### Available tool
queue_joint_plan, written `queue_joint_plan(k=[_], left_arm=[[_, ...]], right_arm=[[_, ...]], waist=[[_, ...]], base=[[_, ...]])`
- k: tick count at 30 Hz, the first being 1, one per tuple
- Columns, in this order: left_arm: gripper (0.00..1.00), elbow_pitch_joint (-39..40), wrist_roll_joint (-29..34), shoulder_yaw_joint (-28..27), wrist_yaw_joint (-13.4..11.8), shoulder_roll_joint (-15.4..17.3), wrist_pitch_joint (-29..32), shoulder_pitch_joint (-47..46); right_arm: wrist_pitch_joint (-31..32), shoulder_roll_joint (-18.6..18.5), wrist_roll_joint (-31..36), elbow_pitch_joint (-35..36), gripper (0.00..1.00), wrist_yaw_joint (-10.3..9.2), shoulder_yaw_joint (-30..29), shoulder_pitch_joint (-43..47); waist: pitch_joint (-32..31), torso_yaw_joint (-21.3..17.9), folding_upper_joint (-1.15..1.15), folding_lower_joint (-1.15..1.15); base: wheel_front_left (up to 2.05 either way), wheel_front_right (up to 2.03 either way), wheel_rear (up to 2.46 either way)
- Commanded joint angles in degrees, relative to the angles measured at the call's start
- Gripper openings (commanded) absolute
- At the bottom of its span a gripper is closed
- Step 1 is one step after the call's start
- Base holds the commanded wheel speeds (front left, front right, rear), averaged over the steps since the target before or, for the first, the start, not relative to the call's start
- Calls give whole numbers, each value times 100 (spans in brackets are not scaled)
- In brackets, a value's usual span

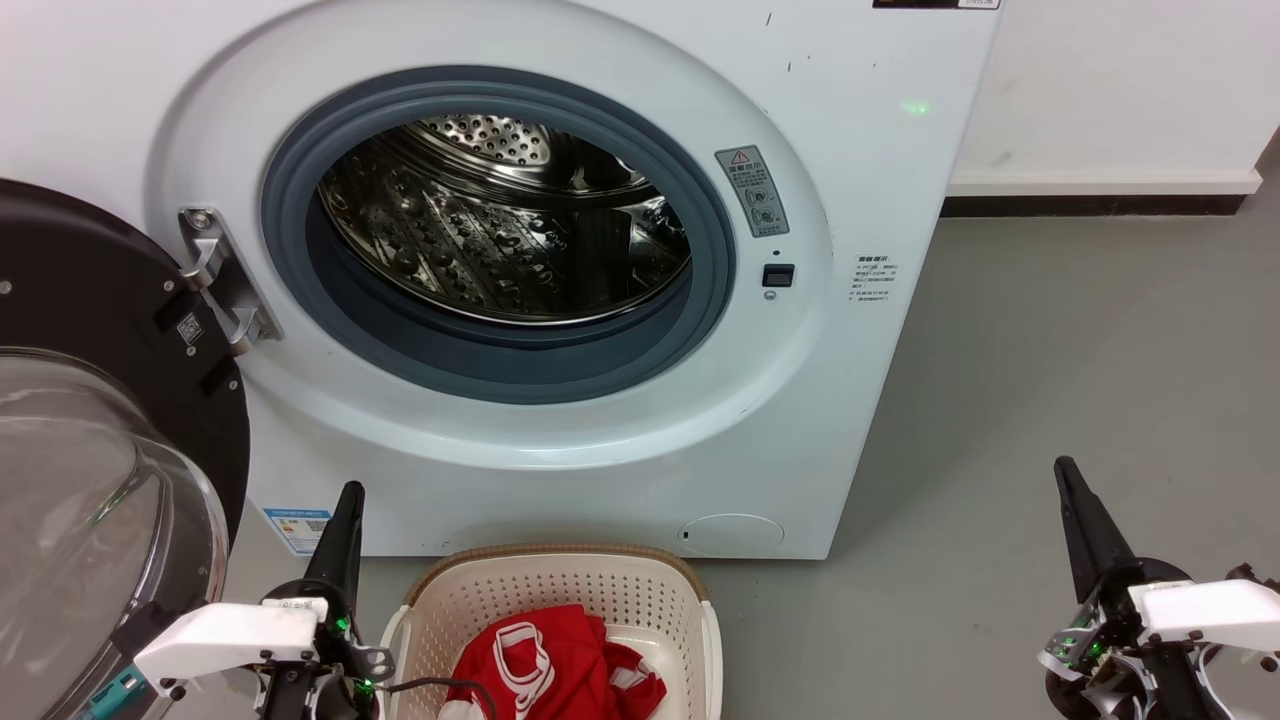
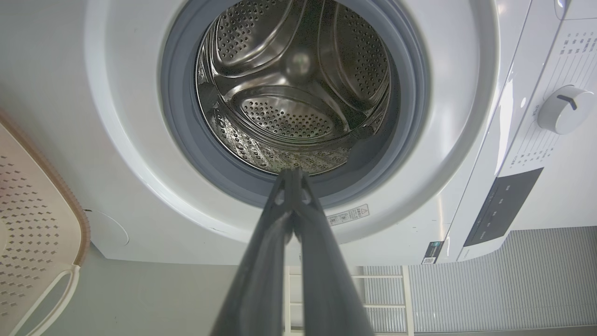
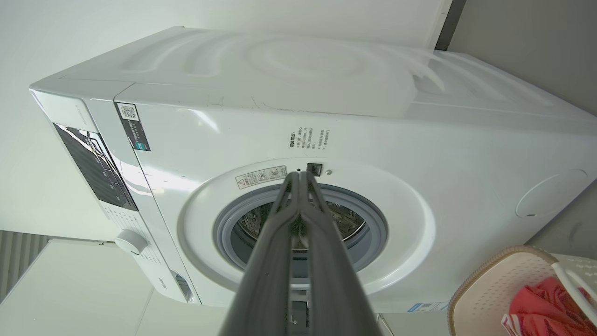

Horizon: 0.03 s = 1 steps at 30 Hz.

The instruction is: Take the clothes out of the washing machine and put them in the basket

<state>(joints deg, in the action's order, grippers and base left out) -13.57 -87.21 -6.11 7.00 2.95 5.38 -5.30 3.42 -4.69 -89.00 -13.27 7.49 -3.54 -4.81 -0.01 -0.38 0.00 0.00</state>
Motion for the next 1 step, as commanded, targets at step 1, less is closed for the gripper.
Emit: queue_joint_plan(k=[1], left_arm=[[0, -13, -79, -26, 24, -6, 28, -87]], right_arm=[[33, 5, -97, -15, 0, 0, -17, -114]], waist=[[1, 2, 0, 0]], base=[[0, 0, 0]])
